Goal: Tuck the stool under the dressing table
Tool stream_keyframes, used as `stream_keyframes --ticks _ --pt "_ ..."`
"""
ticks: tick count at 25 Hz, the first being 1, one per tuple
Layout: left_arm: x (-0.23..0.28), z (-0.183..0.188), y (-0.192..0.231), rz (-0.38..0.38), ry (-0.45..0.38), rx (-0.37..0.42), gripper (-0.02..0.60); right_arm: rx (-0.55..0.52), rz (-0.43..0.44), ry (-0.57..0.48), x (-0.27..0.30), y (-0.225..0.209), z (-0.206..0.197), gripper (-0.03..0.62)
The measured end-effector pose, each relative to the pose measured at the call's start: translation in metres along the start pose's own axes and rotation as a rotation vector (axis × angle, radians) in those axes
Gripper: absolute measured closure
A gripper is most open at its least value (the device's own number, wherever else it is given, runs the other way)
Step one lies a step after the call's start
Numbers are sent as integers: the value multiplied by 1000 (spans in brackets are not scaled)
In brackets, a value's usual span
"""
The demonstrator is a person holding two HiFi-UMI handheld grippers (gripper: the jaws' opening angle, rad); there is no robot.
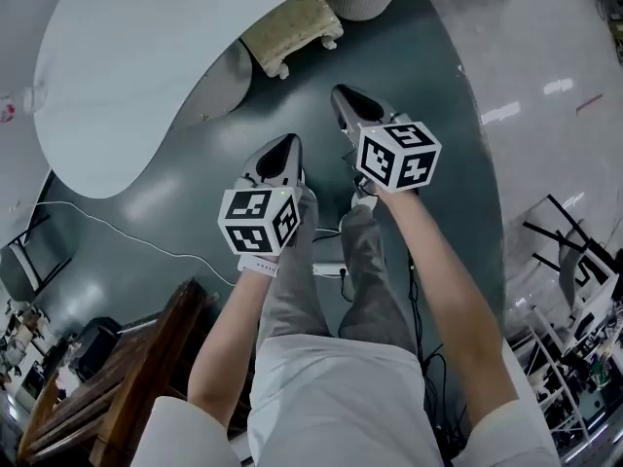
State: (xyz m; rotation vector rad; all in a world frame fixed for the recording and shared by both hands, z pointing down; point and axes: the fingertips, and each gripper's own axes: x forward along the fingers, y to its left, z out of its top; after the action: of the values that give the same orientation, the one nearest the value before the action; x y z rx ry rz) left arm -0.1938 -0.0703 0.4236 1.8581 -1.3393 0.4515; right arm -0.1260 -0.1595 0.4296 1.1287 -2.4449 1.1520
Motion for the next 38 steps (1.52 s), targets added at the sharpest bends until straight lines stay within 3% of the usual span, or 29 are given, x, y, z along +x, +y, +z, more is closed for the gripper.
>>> stream_keyframes --ticks 12,19,26,31,38 --pt "-79 33 -74 -5 -87 -16 572 -46 65 -75 -121 53 56 583" --pt "-114 54 -105 -9 -140 -35 572 -140 64 -90 -194 64 85 583" --pt "-150 69 -146 -29 -152 96 572 -163 41 -113 -264 71 97 583" --pt "-177 70 -178 -55 -166 104 572 -164 13 -144 -310 77 101 583" --pt "-217 84 -230 -102 -230 157 572 -262 24 -207 -370 98 122 583"
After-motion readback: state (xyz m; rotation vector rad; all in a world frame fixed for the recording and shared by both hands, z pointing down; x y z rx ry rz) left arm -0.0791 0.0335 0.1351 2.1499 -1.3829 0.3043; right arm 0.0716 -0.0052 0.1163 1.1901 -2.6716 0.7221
